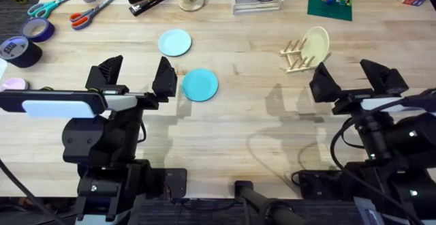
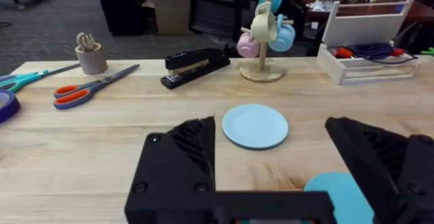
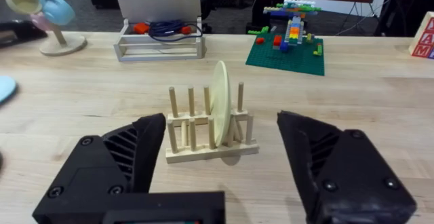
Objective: Pick up the plates from the table one by one and place each into a slot on the dish rack.
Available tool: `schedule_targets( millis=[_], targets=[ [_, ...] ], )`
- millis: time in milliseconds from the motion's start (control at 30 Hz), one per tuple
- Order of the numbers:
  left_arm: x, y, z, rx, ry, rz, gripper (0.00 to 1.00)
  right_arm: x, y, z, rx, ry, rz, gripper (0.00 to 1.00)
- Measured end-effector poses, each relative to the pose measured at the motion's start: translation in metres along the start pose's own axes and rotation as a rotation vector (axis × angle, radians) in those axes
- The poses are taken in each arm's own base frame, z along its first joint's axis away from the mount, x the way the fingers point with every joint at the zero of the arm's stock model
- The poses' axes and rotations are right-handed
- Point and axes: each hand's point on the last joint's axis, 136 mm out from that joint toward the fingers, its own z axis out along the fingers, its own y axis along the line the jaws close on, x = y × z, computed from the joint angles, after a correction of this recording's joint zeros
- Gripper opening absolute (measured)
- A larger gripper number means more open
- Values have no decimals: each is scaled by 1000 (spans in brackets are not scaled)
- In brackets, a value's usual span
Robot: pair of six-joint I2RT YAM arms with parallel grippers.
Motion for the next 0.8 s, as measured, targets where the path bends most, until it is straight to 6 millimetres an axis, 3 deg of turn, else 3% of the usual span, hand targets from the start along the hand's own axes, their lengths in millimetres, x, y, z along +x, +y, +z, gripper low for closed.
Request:
schedule_targets(
  millis=[800],
  targets=[
    [8,0,0,-1,32,0,993,1,0,0,0,3,0,995]
  ],
)
